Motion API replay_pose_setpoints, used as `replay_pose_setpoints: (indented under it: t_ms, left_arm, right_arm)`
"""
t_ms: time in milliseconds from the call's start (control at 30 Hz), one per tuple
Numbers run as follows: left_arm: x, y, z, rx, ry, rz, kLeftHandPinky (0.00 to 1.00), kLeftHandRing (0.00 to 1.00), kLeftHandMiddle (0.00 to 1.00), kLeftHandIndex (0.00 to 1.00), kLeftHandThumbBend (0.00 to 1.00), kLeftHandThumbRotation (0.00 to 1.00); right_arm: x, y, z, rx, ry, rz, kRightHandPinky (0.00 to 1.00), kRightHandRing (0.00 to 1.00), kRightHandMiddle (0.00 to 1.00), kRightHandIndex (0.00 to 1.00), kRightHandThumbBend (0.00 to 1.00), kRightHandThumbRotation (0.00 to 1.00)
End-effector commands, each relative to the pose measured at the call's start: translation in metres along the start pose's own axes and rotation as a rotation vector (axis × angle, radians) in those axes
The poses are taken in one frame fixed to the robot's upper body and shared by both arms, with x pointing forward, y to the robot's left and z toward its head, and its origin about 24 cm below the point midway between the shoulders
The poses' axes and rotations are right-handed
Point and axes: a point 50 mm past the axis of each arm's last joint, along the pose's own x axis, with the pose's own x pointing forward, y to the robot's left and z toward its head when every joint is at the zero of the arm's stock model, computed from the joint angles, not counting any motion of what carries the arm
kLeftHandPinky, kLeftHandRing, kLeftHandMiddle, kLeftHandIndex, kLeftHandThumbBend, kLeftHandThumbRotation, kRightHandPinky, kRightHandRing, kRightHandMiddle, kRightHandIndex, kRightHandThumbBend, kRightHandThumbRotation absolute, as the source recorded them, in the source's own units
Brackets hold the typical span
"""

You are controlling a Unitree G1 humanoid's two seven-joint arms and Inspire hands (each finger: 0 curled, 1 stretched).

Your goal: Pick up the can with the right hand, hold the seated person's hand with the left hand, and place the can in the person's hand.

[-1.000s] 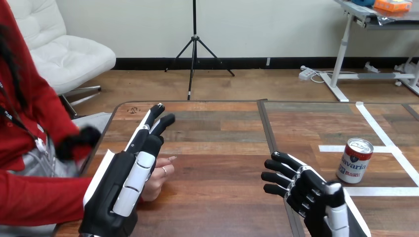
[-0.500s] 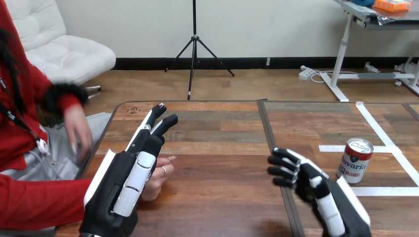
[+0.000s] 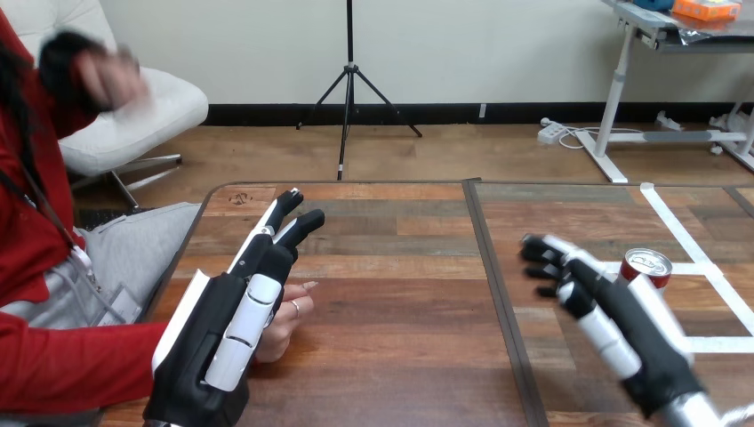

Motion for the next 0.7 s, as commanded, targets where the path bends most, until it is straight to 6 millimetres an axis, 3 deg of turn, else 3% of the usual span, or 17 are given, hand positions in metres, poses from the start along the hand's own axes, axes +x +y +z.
replay_pose_setpoints:
  t_ms: [0,667]
  left_arm:
    - [0.013,0.001,0.015,0.042,-0.092,-0.028,1.00,0.97,0.91,0.96,0.63,0.96]
    - [0.011,0.003,0.017,0.071,-0.098,-0.015,1.00,0.92,0.88,0.90,0.65,0.95]
  right_arm:
    - [0.037,-0.040,0.028,-0.133,-0.162,-0.106,0.81,0.85,0.87,0.87,0.87,1.00]
    - [0.063,-0.087,0.037,-0.388,-0.090,-0.216,0.77,0.85,0.88,0.89,0.87,1.00]
